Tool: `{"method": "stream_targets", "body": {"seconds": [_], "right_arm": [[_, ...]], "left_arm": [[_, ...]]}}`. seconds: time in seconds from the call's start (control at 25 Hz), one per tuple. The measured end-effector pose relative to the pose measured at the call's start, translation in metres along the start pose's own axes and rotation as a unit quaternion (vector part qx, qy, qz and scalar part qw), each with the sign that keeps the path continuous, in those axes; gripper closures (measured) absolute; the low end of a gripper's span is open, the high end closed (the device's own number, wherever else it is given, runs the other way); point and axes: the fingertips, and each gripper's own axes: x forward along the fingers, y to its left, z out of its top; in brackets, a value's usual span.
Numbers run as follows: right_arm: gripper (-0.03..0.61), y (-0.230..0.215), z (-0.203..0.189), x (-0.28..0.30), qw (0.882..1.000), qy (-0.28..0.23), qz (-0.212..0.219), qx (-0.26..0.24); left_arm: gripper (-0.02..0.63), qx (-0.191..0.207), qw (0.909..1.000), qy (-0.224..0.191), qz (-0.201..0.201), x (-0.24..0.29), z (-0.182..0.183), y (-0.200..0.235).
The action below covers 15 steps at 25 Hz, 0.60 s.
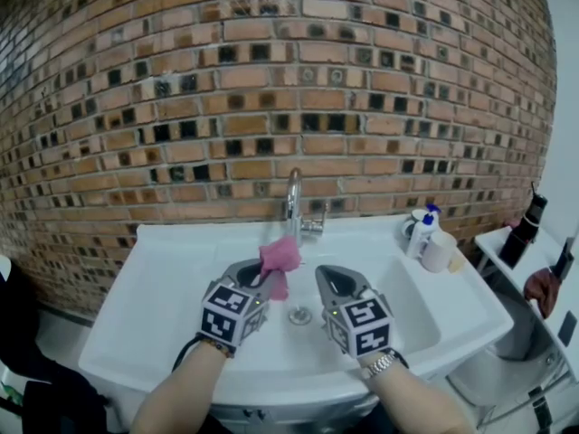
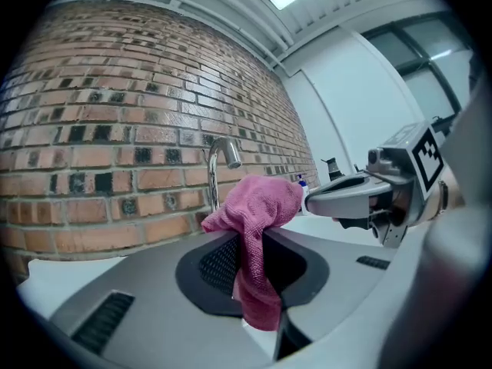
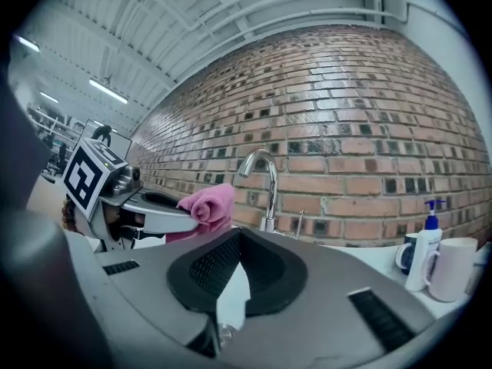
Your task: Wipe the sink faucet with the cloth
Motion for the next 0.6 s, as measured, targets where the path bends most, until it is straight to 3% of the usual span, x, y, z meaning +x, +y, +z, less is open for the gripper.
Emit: {"method": "stream_targets", "body": {"seconds": [0.6], "right_arm": [[0.568,0.003,-0.003,-0.003,1.000,0.001,0.007,-0.005]], "left_arm": [[0.549,0.019,0.9997,0.013,-0.011,0.004,-0.008,-0.012]]}}
